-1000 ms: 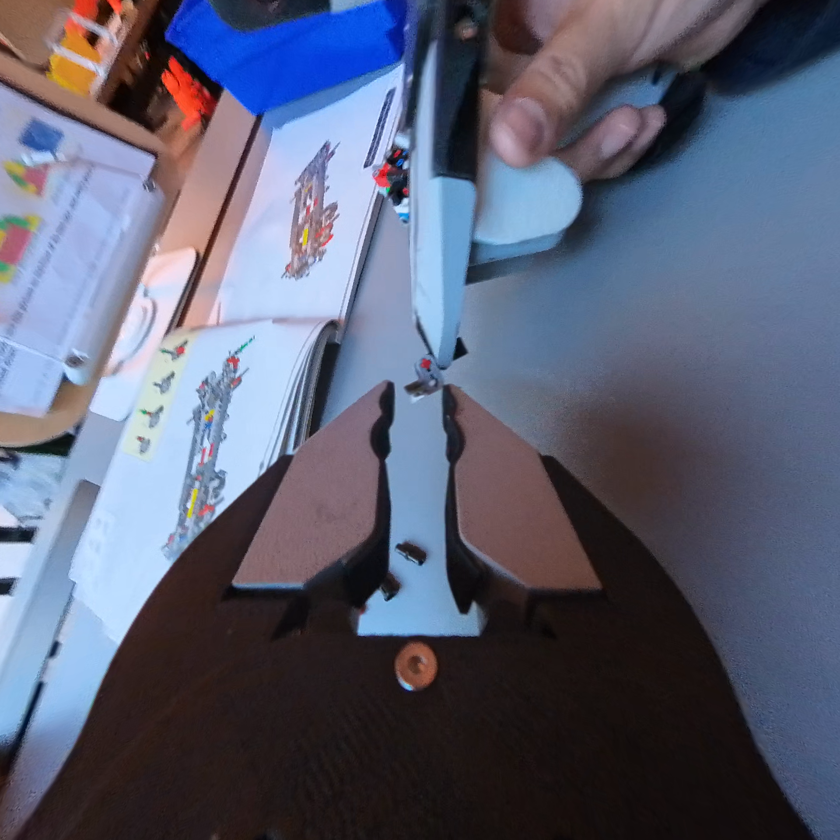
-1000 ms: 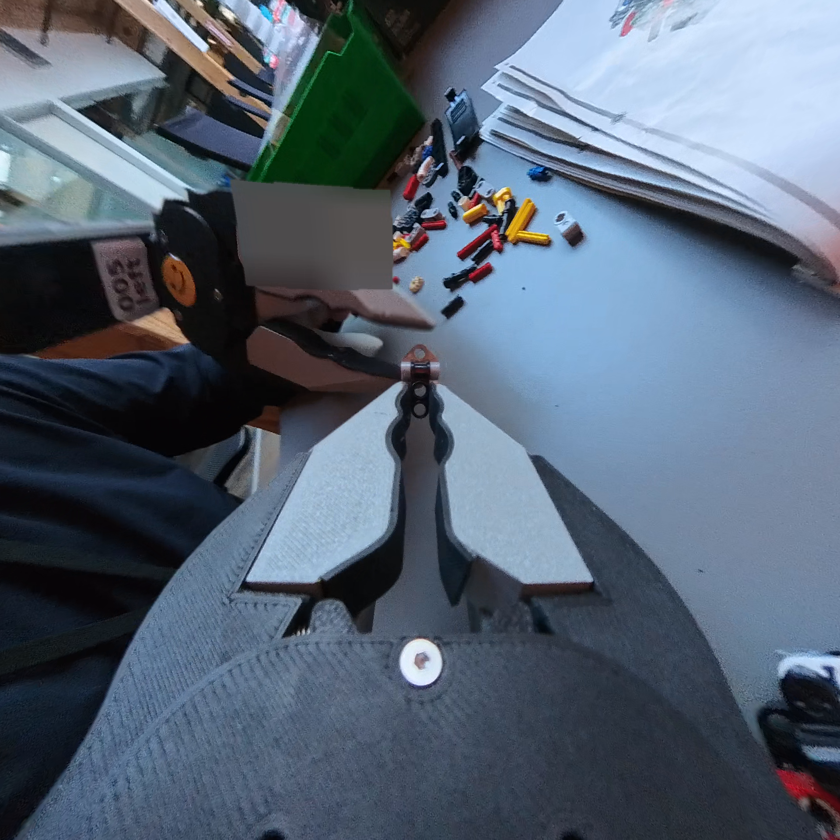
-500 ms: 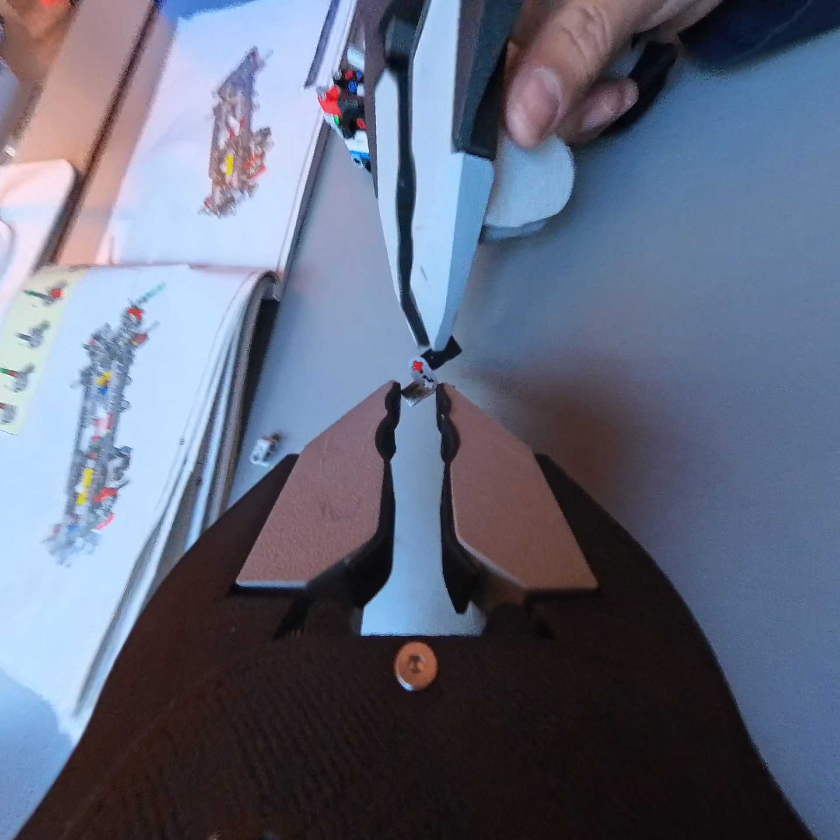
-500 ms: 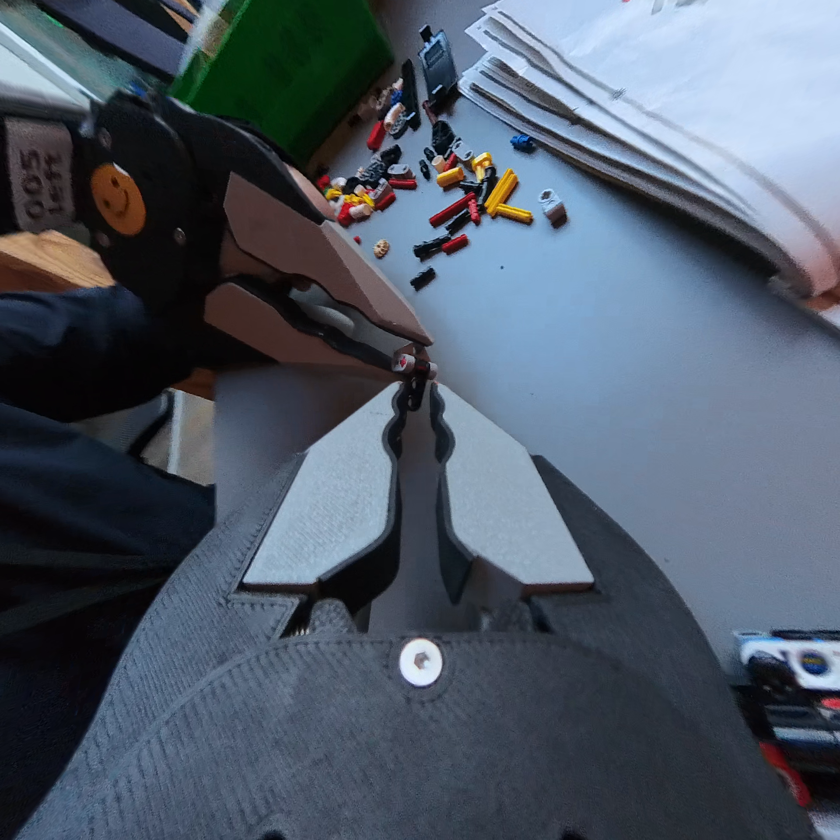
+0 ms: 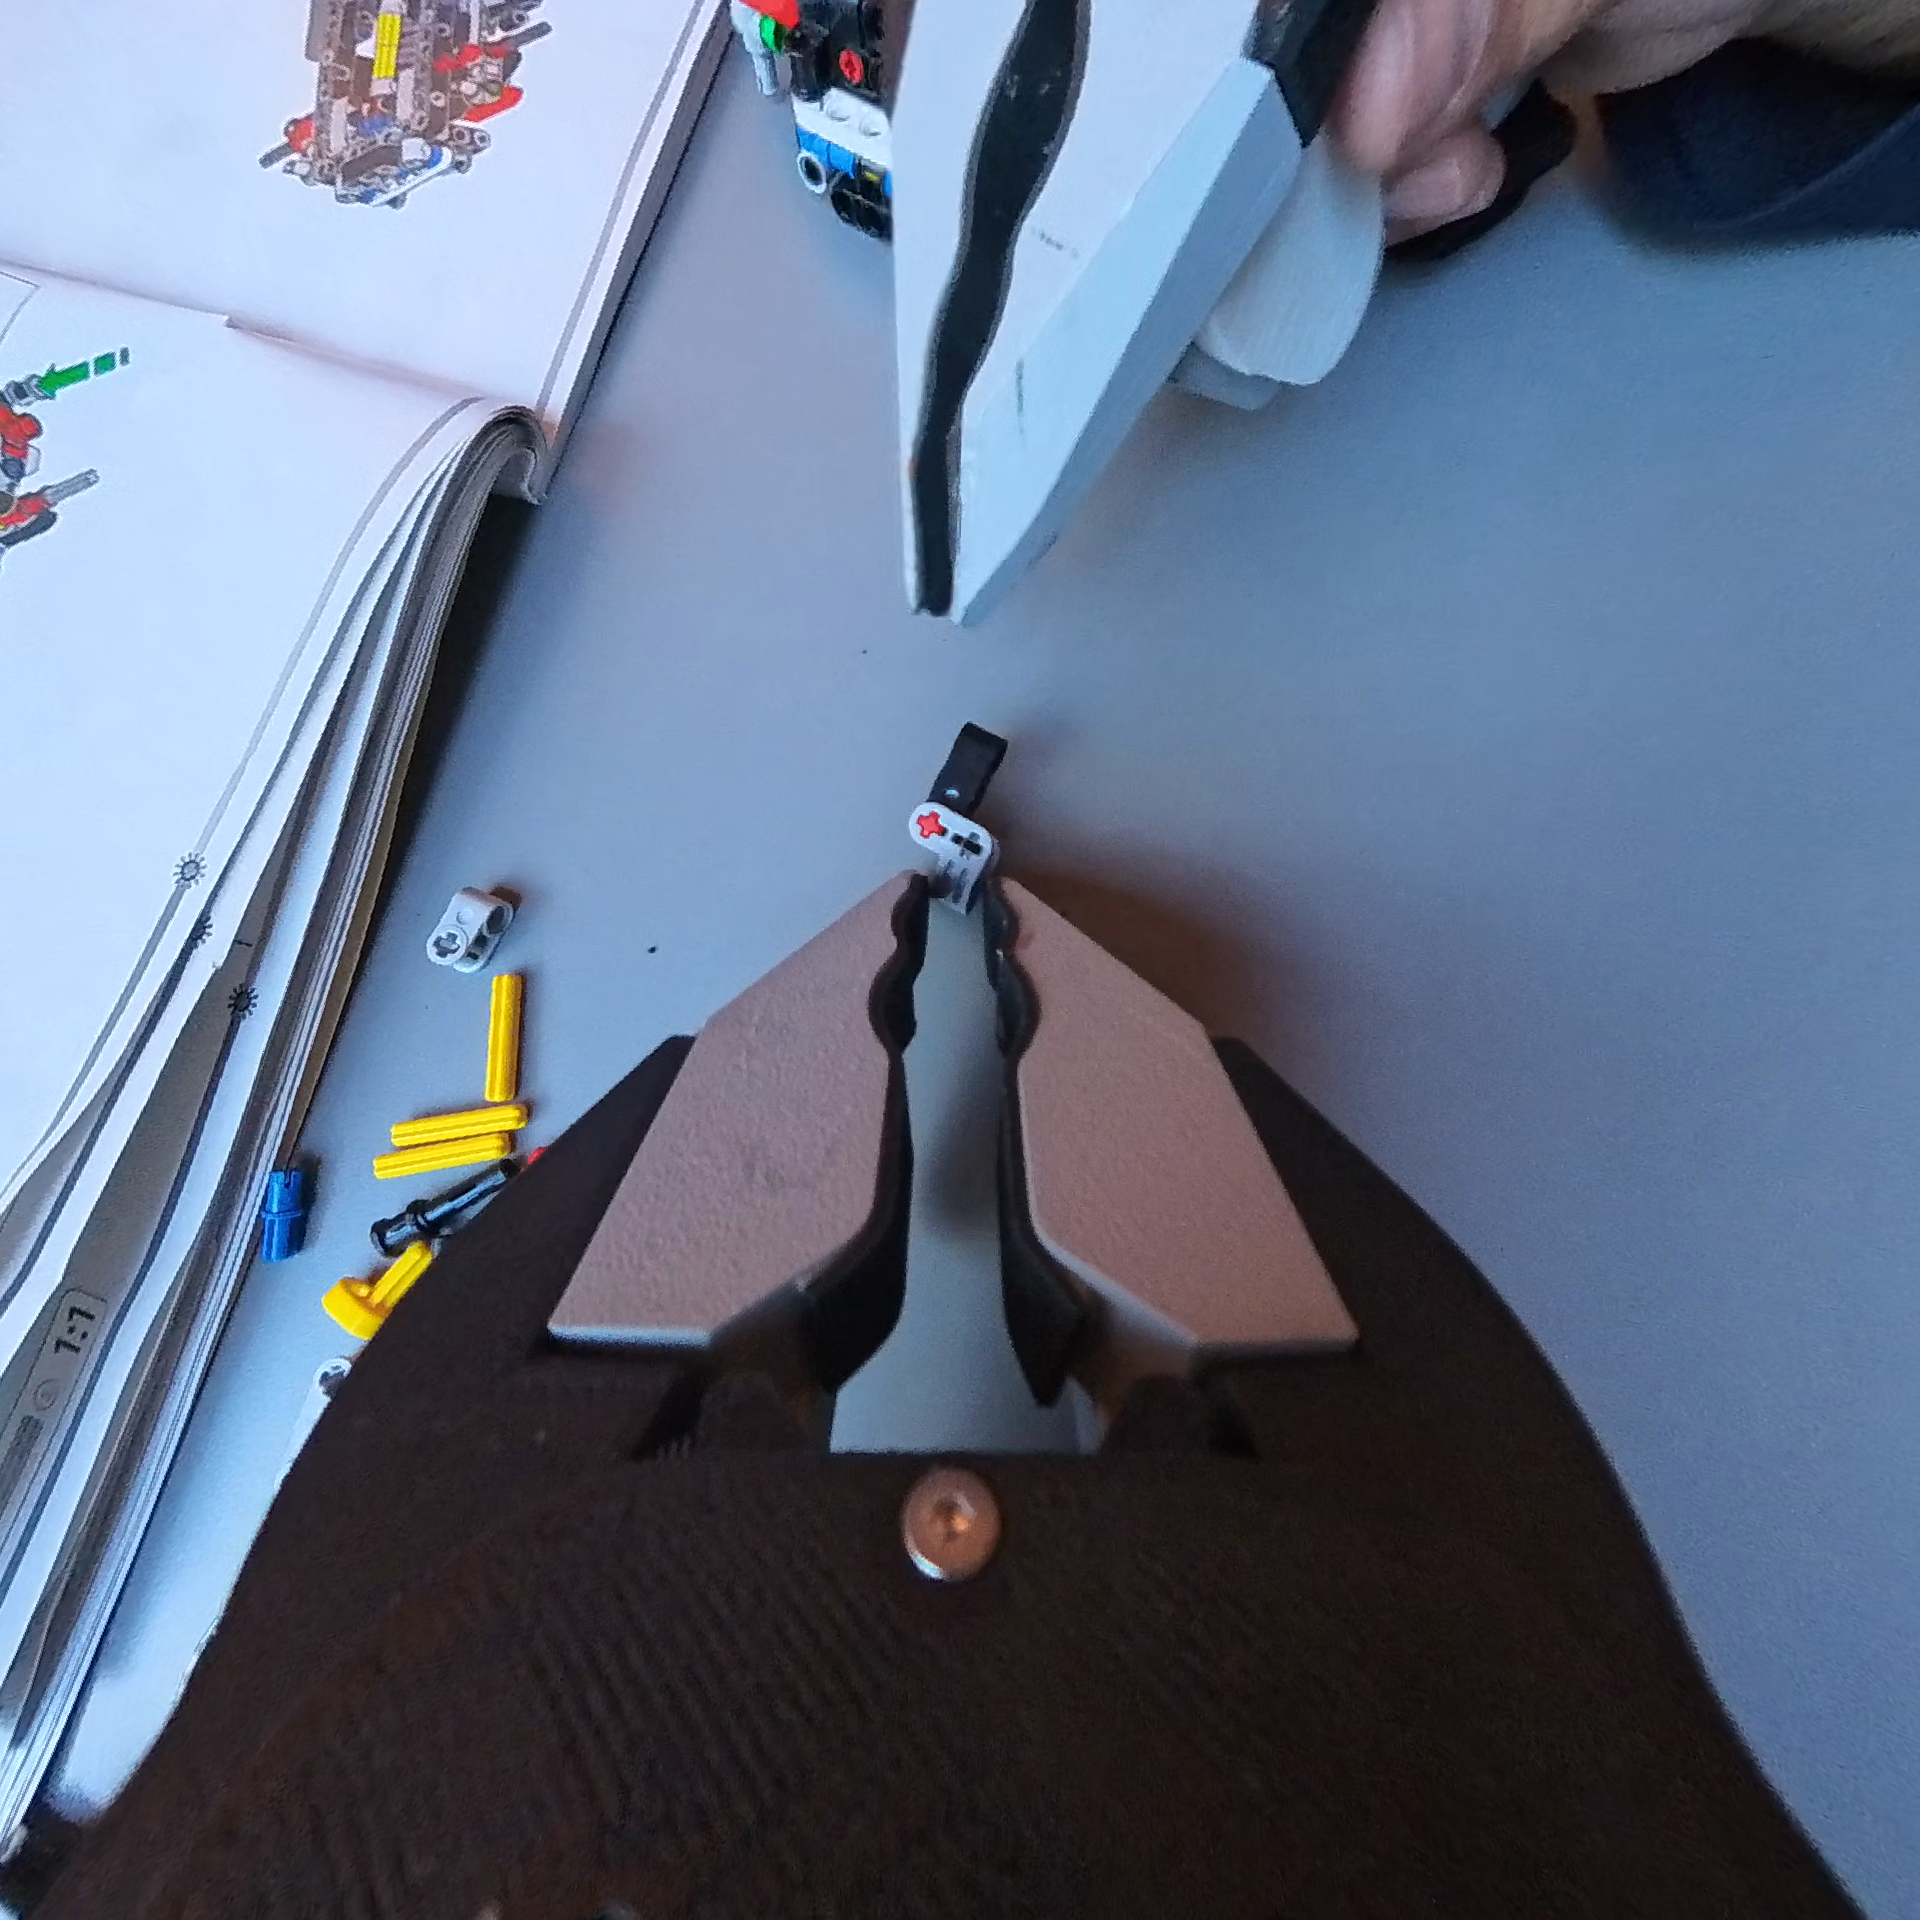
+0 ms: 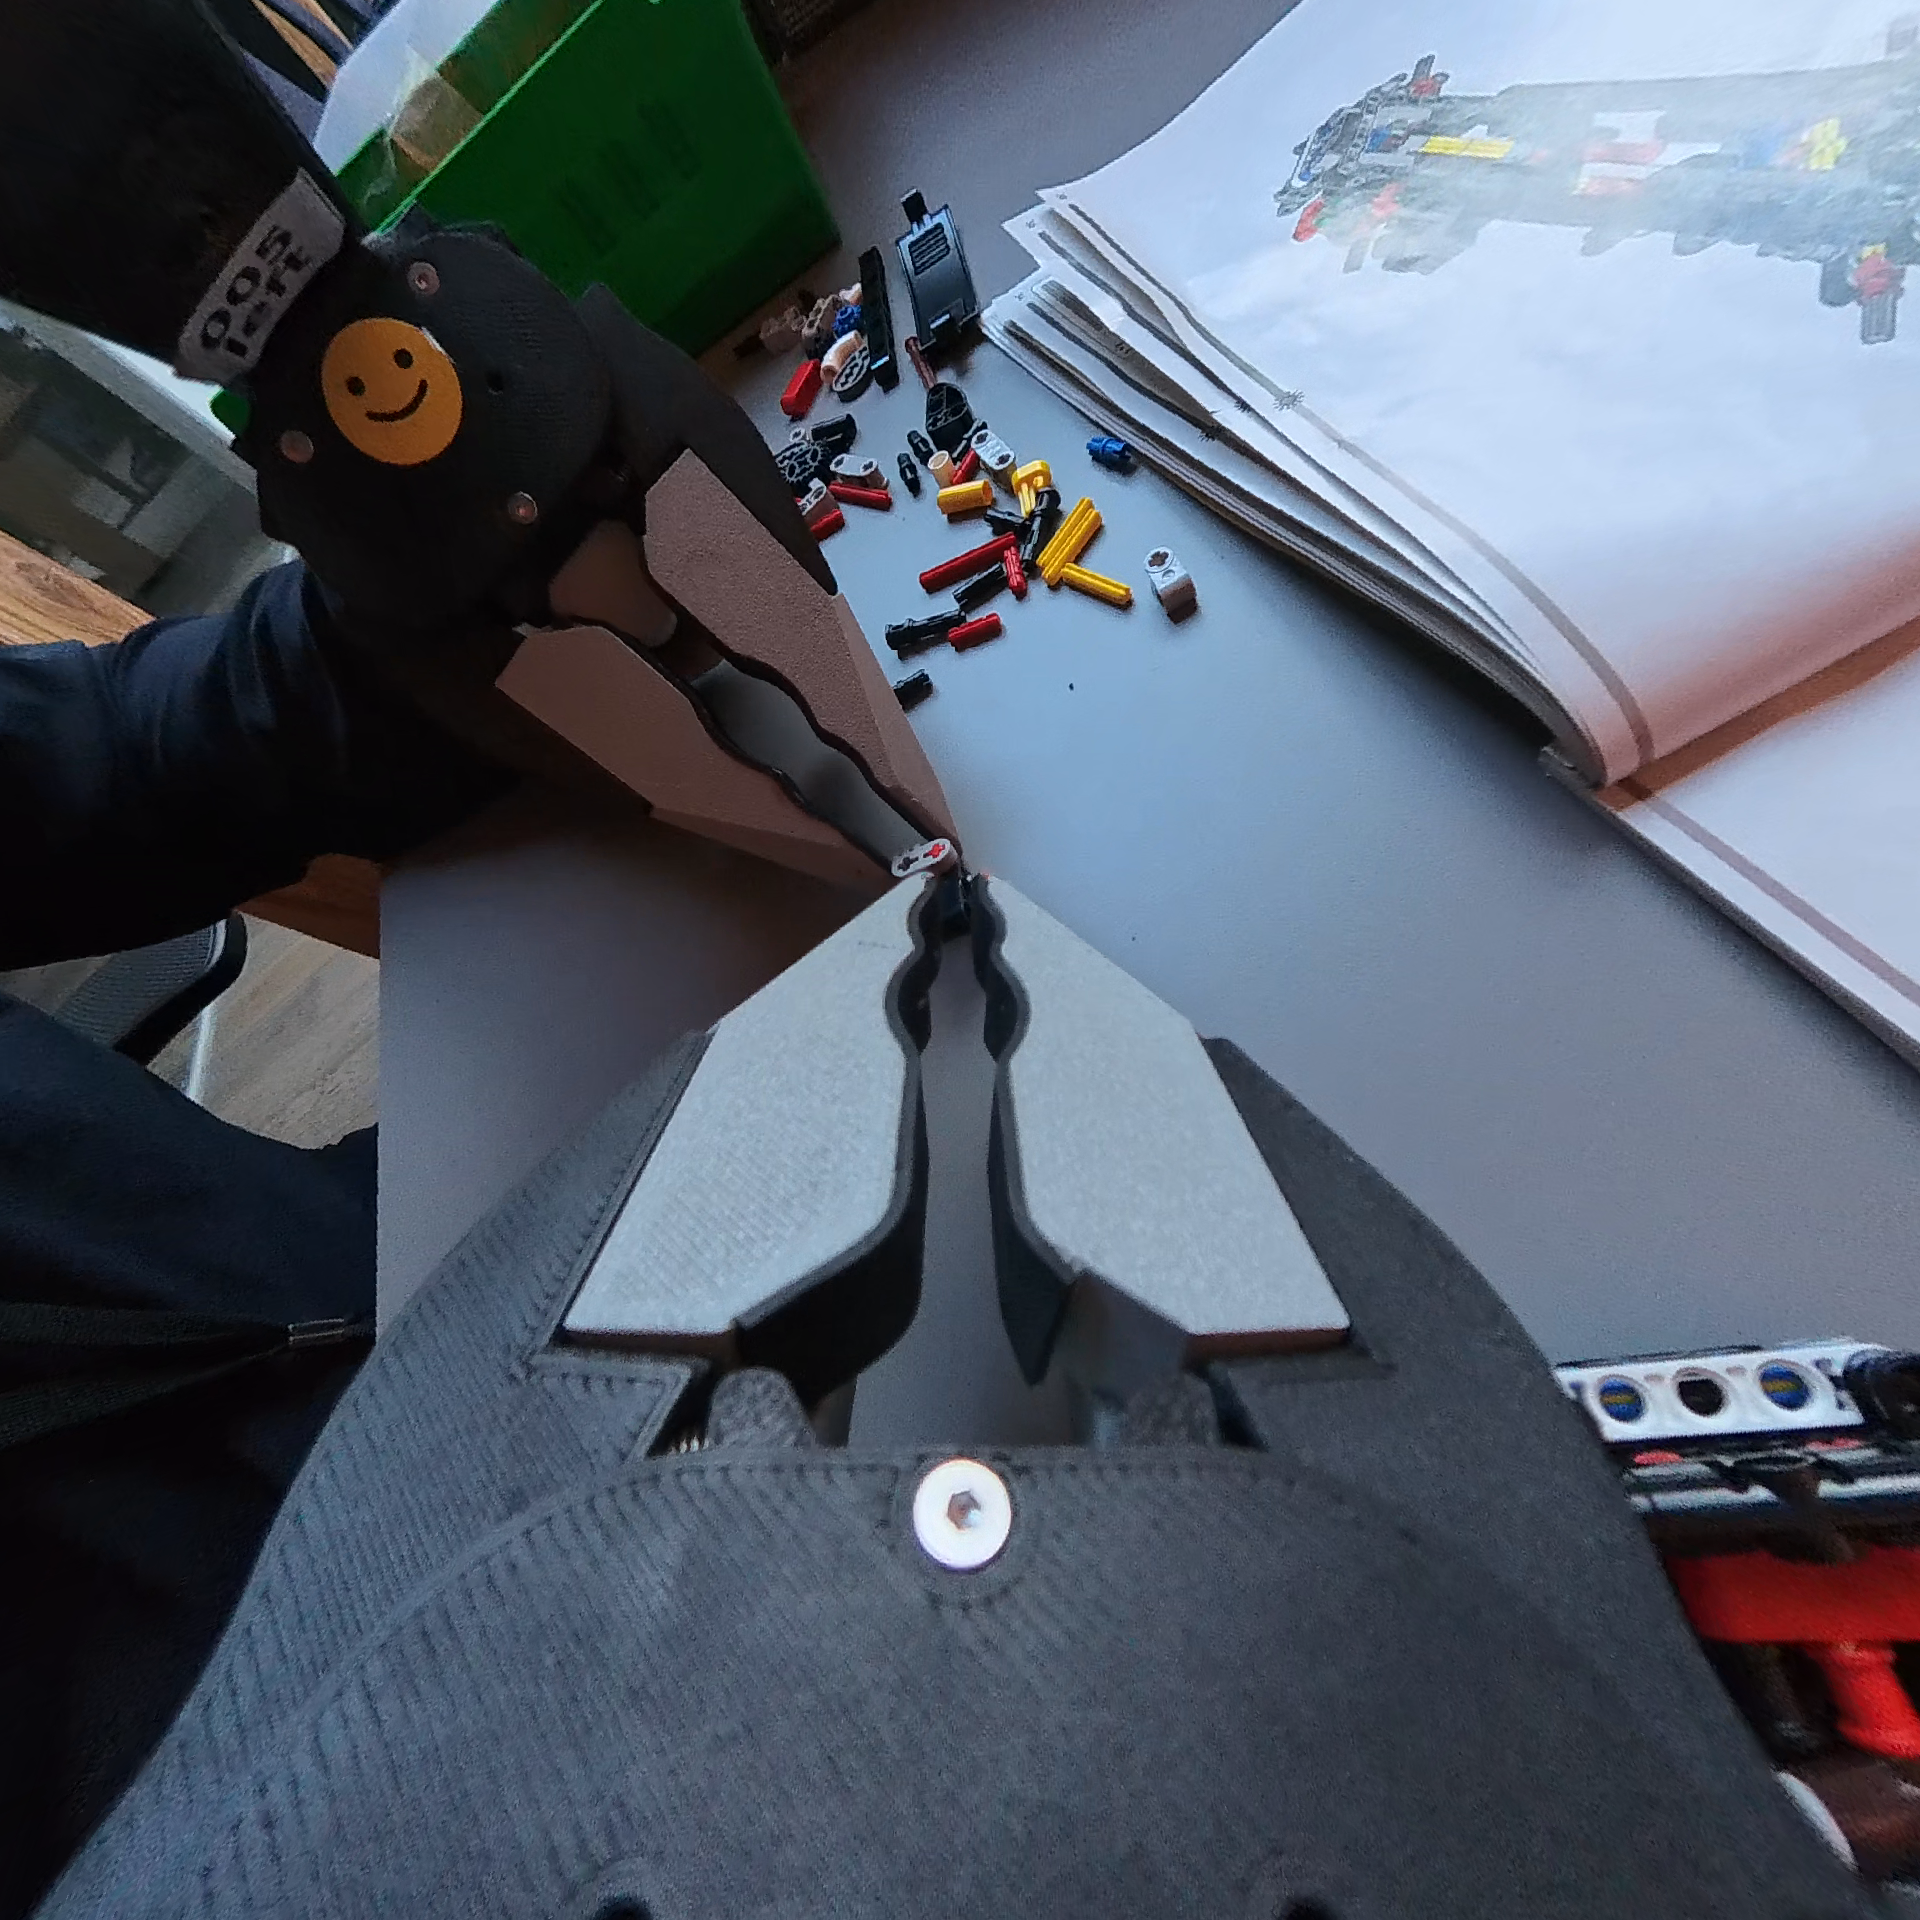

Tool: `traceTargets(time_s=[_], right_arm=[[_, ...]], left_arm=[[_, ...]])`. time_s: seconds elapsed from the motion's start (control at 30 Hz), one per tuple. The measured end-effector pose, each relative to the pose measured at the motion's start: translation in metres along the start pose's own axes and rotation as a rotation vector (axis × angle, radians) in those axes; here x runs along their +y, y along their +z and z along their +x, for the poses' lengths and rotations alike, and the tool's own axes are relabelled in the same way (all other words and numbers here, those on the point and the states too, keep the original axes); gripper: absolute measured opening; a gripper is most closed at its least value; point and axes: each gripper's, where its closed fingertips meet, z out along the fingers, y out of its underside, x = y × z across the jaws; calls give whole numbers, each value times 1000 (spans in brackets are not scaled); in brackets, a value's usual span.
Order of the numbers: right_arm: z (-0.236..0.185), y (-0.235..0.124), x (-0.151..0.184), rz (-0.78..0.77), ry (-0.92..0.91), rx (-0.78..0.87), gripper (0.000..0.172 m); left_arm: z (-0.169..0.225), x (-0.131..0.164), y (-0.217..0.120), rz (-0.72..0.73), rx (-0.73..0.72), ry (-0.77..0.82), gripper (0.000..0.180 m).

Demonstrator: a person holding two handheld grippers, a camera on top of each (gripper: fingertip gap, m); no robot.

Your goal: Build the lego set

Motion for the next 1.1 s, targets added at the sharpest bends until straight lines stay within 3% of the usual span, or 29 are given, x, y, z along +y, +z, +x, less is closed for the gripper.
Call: traceTargets(time_s=[0.33,0.63,0.97,1.1], right_arm=[[-8,13,16,-93,-125,17,9],[-10,1,-3,16,-181,11,10],[-18,1,-10,70,-343,22,4],[-27,-3,-17,120,-423,32,0]], left_arm=[[-5,1,-1,5,-6,-4,17],[-17,-4,-8,15,-100,17,20],[-35,-22,-24,114,-282,66,0],[-30,-26,-24,128,-287,84,0]])
